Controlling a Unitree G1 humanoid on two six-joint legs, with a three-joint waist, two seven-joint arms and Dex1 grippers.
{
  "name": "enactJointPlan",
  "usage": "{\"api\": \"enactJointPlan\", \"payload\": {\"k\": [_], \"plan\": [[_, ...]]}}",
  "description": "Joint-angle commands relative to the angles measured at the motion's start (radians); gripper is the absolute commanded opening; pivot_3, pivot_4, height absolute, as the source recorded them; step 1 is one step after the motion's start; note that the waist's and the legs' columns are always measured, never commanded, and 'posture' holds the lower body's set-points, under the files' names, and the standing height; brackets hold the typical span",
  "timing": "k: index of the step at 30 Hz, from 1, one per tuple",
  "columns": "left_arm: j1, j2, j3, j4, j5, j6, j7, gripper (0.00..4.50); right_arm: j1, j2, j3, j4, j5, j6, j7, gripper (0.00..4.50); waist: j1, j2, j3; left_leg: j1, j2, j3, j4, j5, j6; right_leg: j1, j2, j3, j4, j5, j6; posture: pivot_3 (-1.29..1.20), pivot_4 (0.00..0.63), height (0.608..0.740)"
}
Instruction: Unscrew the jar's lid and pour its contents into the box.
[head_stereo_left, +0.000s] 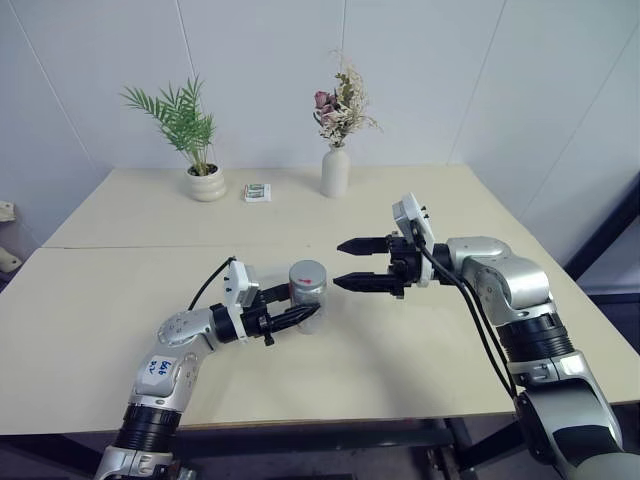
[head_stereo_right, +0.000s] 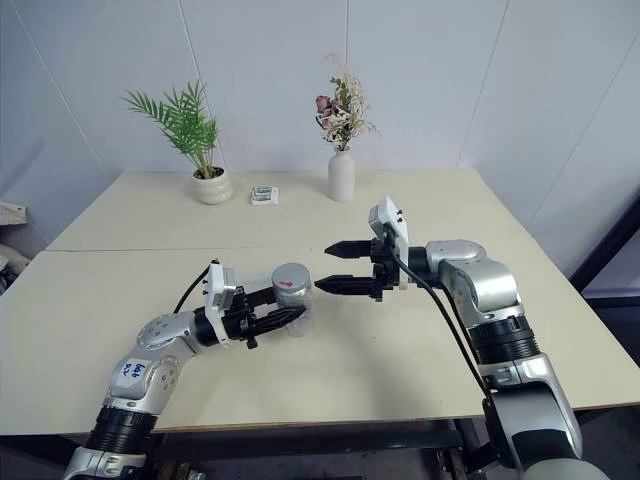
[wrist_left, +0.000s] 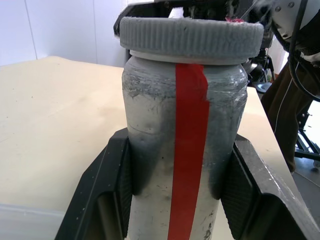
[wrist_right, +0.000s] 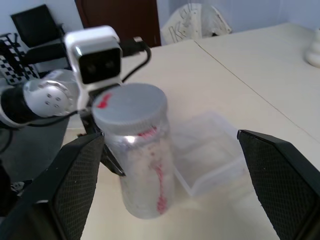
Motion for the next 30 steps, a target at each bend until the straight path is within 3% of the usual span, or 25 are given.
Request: {"api": "enactJointPlan", "payload": {"k": [1, 9, 27, 30], "plan": [[-0.004, -0.002, 0.012, -0.038, -0.013, -0.025, -0.006, 1.95, -0.015, 0.022, -0.012, -0.059, 0.033, 0.024, -0.008, 4.47, 0.0, 0.0, 0.0, 0.0, 0.0, 0.0, 0.0, 0.0, 0.0, 0.0, 0.0, 0.0, 0.0, 0.0, 0.0, 0.0, 0.15, 0.74], [-0.009, -0.009, 0.006, -0.034, -0.013, -0.023, -0.006, 1.95, -0.032, 0.097, 0.033, -0.047, -0.011, 0.001, -0.041, 4.47, 0.001, 0.0, 0.0, 0.0, 0.0, 0.0, 0.0, 0.0, 0.0, 0.0, 0.0, 0.0, 0.0, 0.0, 0.0, 0.0, 0.15, 0.74], [-0.007, -0.011, 0.007, -0.039, -0.013, -0.021, 0.0, 1.95, -0.046, 0.147, 0.041, -0.027, -0.033, -0.014, -0.04, 4.47, 0.0, 0.0, 0.0, 0.0, 0.0, 0.0, 0.0, 0.0, 0.0, 0.0, 0.0, 0.0, 0.001, 0.0, 0.0, 0.0, 0.15, 0.74], [-0.007, -0.01, 0.007, -0.042, -0.014, -0.019, 0.001, 1.95, -0.044, 0.149, 0.043, -0.029, -0.031, -0.01, -0.035, 3.89, 0.0, 0.0, 0.0, 0.0, 0.0, 0.0, 0.0, 0.0, 0.0, 0.0, 0.0, 0.0, 0.001, 0.0, 0.0, 0.0, 0.15, 0.74]]}}
